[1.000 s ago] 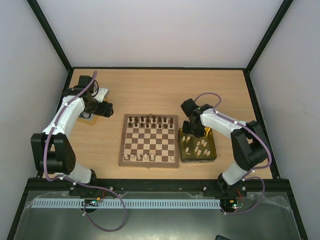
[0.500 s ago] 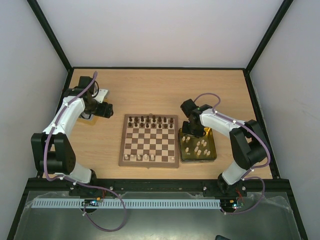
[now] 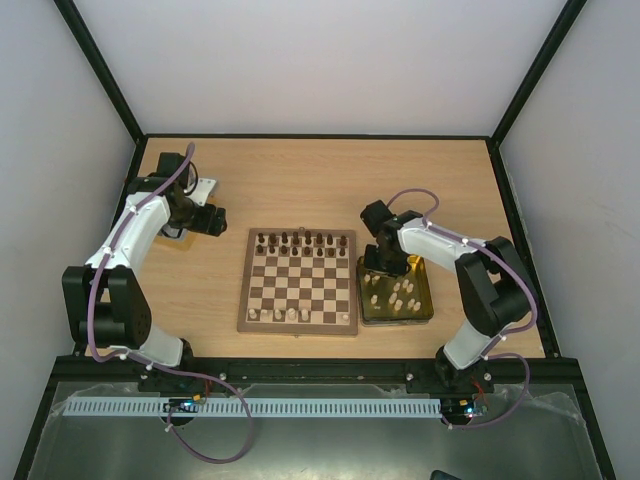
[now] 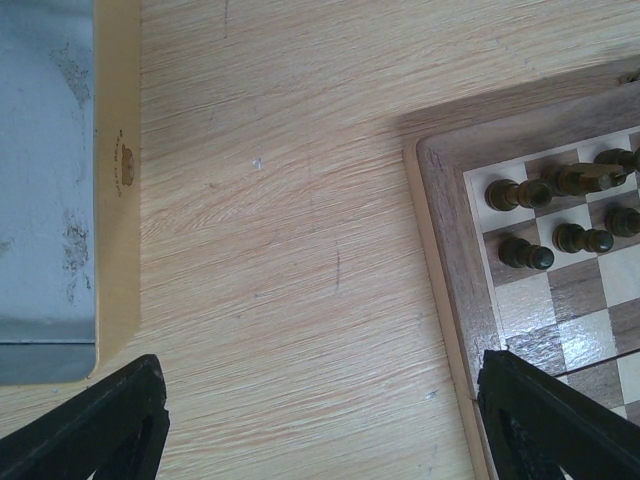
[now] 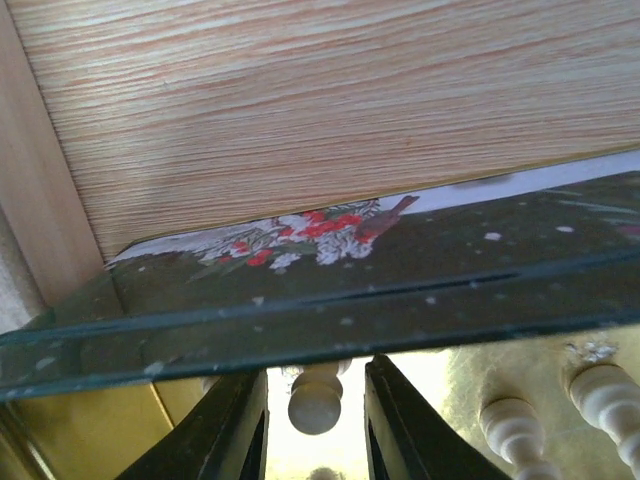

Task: Set up the chess pieces on the board
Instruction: Pick up the chess piece from the storage box, then place the chess piece on the chessboard.

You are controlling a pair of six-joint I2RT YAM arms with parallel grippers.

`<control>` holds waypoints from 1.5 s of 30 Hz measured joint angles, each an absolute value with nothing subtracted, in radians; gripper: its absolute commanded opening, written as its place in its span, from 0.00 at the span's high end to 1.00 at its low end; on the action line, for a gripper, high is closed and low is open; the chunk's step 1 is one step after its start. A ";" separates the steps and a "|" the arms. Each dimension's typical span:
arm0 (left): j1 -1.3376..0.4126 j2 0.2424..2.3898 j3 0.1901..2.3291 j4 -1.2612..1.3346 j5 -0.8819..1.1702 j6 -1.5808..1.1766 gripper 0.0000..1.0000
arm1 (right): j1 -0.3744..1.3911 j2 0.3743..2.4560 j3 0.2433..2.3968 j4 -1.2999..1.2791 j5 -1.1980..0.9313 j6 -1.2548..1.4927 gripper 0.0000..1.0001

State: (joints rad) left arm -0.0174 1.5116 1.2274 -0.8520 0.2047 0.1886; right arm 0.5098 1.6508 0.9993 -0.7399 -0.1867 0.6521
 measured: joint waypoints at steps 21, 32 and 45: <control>-0.020 1.512 1.215 -0.846 0.205 0.186 0.15 | 0.509 1.678 1.008 -0.735 -0.185 0.640 0.94; -0.026 1.512 1.215 -0.844 0.205 0.185 0.14 | 0.509 1.668 1.042 -0.812 -0.152 0.609 0.98; -0.028 1.512 1.215 -0.842 0.219 0.178 0.14 | 0.559 1.562 1.299 -1.060 -0.128 0.587 0.98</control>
State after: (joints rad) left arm -0.0280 1.5116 1.2152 -0.8425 0.2188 0.1780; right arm 0.5591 1.5623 1.2995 -1.0595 -0.1280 0.5873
